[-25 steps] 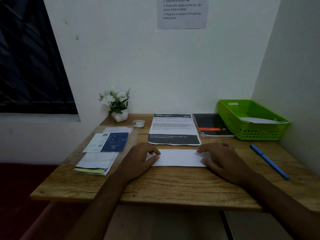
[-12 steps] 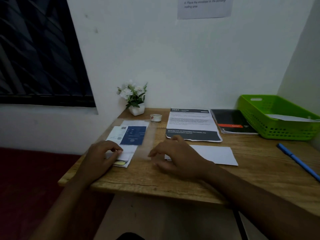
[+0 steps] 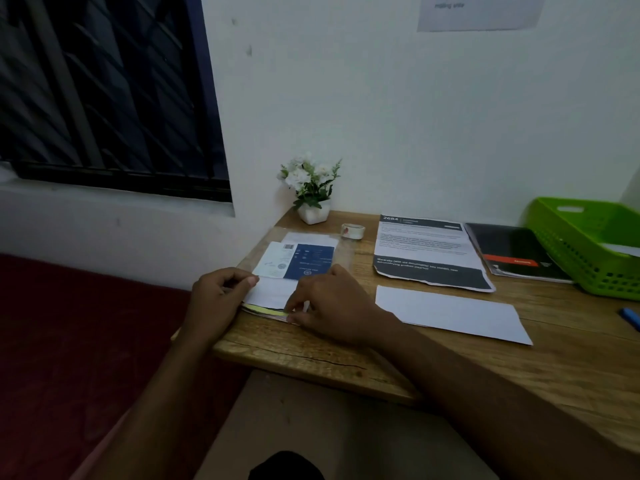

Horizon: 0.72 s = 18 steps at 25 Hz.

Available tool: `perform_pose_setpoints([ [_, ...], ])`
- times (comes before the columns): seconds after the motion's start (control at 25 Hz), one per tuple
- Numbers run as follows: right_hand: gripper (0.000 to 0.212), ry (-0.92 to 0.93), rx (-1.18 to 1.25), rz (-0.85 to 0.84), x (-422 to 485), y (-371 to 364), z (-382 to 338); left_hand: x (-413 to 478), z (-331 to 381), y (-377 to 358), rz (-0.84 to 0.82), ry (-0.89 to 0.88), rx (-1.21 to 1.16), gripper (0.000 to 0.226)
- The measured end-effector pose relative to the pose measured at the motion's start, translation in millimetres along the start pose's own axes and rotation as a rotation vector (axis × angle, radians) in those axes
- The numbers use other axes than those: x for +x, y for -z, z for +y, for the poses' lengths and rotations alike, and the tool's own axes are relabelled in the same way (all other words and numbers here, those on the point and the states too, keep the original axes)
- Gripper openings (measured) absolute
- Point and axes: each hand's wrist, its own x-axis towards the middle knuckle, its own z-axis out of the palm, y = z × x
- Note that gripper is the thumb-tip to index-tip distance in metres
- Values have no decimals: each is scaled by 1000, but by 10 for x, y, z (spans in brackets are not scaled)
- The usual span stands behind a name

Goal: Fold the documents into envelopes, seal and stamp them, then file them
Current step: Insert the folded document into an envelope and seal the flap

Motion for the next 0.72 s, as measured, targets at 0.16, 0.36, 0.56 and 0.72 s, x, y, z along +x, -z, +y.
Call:
perform_pose_setpoints([
  [0.16, 21, -15, 0, 43, 10, -6, -17, -11, -3, 13, 35, 10, -50, 10],
  [0.36, 17, -57, 50, 151, -12, 25, -49, -34, 14, 43, 46, -5, -101, 18],
  [0.56, 22, -90, 212, 303, -157, 126, -22, -108, 116, 57, -48, -27, -202, 19],
  [0.72, 18, -134, 406, 445, -335, 246, -1, -139, 124, 29, -119, -116, -27, 30],
])
